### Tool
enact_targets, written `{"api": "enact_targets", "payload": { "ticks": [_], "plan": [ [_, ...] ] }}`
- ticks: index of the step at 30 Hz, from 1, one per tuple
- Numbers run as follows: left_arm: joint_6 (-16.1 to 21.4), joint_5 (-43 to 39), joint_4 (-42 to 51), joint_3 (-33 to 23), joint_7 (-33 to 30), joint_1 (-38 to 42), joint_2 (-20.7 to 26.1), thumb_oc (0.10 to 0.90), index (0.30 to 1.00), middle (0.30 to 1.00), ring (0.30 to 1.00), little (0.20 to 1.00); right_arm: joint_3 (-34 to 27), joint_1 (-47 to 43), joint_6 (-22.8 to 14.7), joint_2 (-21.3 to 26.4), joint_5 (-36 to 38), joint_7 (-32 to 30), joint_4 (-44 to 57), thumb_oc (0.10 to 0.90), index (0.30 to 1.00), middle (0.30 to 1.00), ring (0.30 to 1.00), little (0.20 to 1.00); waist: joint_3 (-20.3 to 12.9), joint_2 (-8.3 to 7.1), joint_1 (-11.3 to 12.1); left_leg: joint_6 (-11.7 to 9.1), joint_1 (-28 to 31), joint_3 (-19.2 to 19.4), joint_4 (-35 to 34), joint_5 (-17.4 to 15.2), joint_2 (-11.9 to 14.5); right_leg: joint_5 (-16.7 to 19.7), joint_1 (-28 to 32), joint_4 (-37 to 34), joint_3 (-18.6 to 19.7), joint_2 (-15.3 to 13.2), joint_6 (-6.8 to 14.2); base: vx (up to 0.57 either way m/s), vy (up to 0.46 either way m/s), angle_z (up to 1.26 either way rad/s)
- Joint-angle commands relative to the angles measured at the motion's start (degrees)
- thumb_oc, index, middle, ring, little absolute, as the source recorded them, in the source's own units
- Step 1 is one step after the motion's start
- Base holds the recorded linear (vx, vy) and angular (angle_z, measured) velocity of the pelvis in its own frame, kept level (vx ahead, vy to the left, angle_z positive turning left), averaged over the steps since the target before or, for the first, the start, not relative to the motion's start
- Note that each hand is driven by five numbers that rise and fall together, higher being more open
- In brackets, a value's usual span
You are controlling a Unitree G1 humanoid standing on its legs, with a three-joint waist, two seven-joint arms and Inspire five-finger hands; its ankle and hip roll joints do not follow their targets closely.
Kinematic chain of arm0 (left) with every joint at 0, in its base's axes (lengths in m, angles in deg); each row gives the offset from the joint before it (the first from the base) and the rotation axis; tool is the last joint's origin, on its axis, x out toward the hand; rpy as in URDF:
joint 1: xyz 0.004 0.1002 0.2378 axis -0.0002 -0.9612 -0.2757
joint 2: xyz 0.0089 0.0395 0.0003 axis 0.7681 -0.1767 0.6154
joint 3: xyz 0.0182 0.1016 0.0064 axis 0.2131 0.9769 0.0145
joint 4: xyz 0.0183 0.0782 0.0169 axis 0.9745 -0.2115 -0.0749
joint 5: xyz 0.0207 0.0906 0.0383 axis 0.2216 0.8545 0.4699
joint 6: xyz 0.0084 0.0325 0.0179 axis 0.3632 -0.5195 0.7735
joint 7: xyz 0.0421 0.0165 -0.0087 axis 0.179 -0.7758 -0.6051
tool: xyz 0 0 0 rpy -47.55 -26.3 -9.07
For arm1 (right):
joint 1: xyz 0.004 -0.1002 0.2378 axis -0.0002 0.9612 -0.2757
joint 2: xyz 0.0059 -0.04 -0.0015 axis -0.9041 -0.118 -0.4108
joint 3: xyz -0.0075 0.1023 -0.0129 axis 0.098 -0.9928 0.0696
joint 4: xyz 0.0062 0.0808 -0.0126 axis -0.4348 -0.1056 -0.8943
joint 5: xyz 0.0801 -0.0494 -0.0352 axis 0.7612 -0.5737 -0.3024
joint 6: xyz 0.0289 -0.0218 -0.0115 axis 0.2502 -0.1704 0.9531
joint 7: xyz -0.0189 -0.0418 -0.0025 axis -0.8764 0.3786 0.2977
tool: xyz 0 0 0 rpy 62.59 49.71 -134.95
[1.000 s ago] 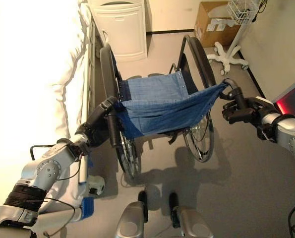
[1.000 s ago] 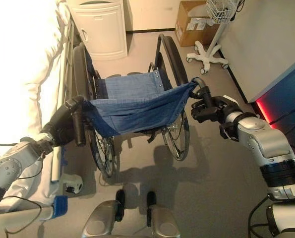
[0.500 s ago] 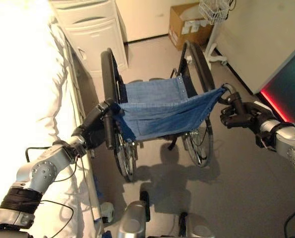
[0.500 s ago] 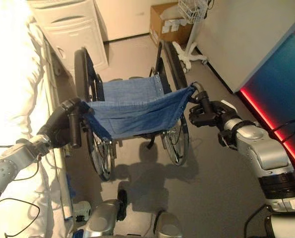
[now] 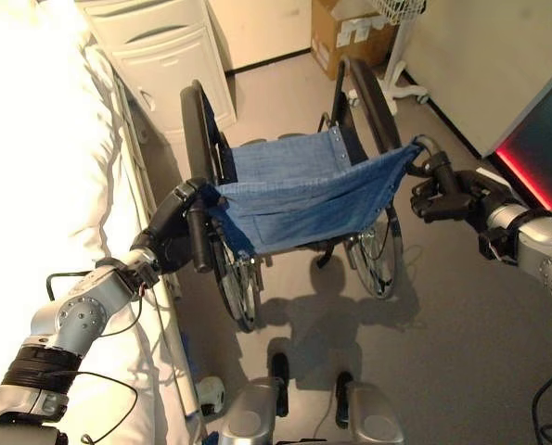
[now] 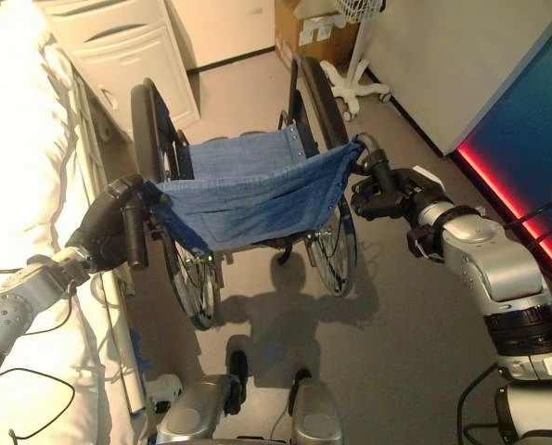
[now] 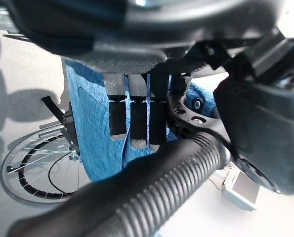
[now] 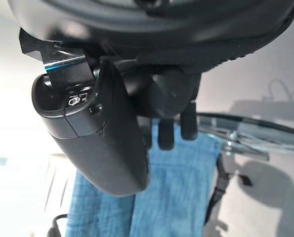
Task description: Push the wheelchair next to the bed
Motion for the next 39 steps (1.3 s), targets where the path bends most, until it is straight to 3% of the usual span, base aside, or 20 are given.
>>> {"api": "enact_targets", "payload": {
  "ticks": [1,4,6,12,14,16,18,19,21,26,39],
  "plan": [
    [13.13,5.17,3.83,-5.14,-3.18,15.04,1.74,0.4,0.3,0.3,0.3,0.3,7.01,-3.12,-6.47,-2.09,2.89,5.9,8.46,0.4,0.3,0.3,0.3,0.3,-5.26,-0.18,-2.02,-3.84,4.2,2.13,8.0,-8.09,1.04,22.48,2.32,-26.51,-1.02,-0.87,2.87,0.32,-0.202,0.59],
    [13.22,4.85,4.33,-6.56,-2.42,13.16,2.07,0.4,0.3,0.3,0.3,0.3,7.79,-3.8,-6.45,-1.35,3.66,5.99,8.01,0.4,0.3,0.3,0.3,0.3,-6.9,-0.63,-1.33,-5.31,4.69,1.48,11.41,-6.66,3.24,20.36,3.91,-25.84,-3.36,0.83,1.35,0.32,-0.173,0.51],
    [14.03,3.93,5.4,-7.3,-2.87,11.23,2.11,0.4,0.3,0.3,0.3,0.3,9.41,-4.74,-7.24,-0.14,4.51,5.53,7.49,0.4,0.3,0.3,0.3,0.3,-8.0,-0.73,-1.08,-6.74,4.55,1.14,16.19,-3.28,4.86,18.8,5.11,-25.89,-5.81,2.3,-0.95,0.32,-0.142,0.43],
    [14.27,4.56,6.81,-8.4,-3.15,9.03,-0.47,0.4,0.3,0.3,0.3,0.3,10.89,-5.69,-8.02,0.89,3.52,6.01,6.86,0.4,0.3,0.3,0.3,0.3,-8.67,-0.96,-0.95,-8.59,2.62,3.02,24.62,1.67,6.69,15.8,7.38,-24.97,-9.69,3.56,-4.21,0.24,-0.075,0.3],
    [13.81,4.91,7.04,-7.84,-2.9,9.54,-1.15,0.4,0.3,0.3,0.3,0.3,11.03,-6.04,-7.57,1.14,3.71,5.02,6.69,0.4,0.3,0.3,0.3,0.3,-8.52,-0.65,-1.1,-8.6,3.42,5.18,19.56,1.61,8.01,15.01,8.11,-24.64,-11.66,3.94,-4.41,0.19,0.028,0.29],
    [13.81,5.17,6.93,-6.9,-2.86,10.34,-1.76,0.4,0.3,0.3,0.3,0.3,11.54,-6.6,-7.58,0.69,3.34,3.7,6.1,0.4,0.3,0.3,0.3,0.3,-8.14,0.22,-1.05,-8.28,5.36,6.43,8.99,1.94,7.83,14.51,8.58,-24.25,-12.46,4.34,-3.66,0.13,0.114,0.58],
    [14.49,5.45,7.1,-6.27,-2.7,9.99,-2.45,0.4,0.3,0.3,0.3,0.3,12.03,-6.64,-7.95,-0.09,2.26,2.71,5.89,0.4,0.3,0.3,0.3,0.3,-7.1,0.87,-0.1,-8.6,4.64,5.6,2.97,4.49,6.99,13.96,10.17,-24.46,-12.12,4.92,-3.1,0.15,0.091,0.49],
    [14.46,5.54,7.53,-6.39,-2.42,9.25,-2.92,0.4,0.3,0.3,0.3,0.3,12.12,-6.2,-8.2,-0.36,1.96,2.19,5.82,0.4,0.3,0.3,0.3,0.3,-6.3,0.68,0.75,-8.81,2.61,4.74,4.72,6.02,6.91,13.52,11.49,-24.85,-11.74,4.72,-3.25,0.14,0.049,0.24],
    [14.29,6.45,6.93,-7.01,-1.47,8.8,-2.95,0.4,0.3,0.3,0.3,0.3,12.72,-6.95,-9.25,-0.54,1.79,3.0,4.12,0.4,0.3,0.3,0.3,0.3,-6.15,0.35,1.56,-7.77,3.1,4.27,2.42,3.33,6.37,13.51,12.26,-25.55,-12.14,4.09,-3.03,0.08,0.053,0.07],
    [13.91,5.46,6.43,-6.24,-1.85,10.63,-1.82,0.4,0.3,0.3,0.3,0.3,13.78,-8.43,-10.05,-0.53,2.0,2.65,2.74,0.4,0.3,0.3,0.3,0.3,-5.96,0.3,1.94,-7.48,4.46,3.5,-1.1,1.99,4.86,14.31,12.04,-26.62,-12.94,3.37,-2.36,0.0,0.025,0.03],
    [14.03,6.05,4.87,-4.95,-2.17,13.23,-1.39,0.4,0.3,0.3,0.3,0.3,16.82,-12.72,-11.6,-2.47,0.9,2.49,-2.35,0.4,0.3,0.3,0.3,0.3,-5.03,0.64,3.8,-6.69,5.02,3.16,-2.26,1.95,4.39,14.56,12.71,-26.74,-14.53,2.95,-2.43,0.01,-0.018,0.06]
  ]
}}
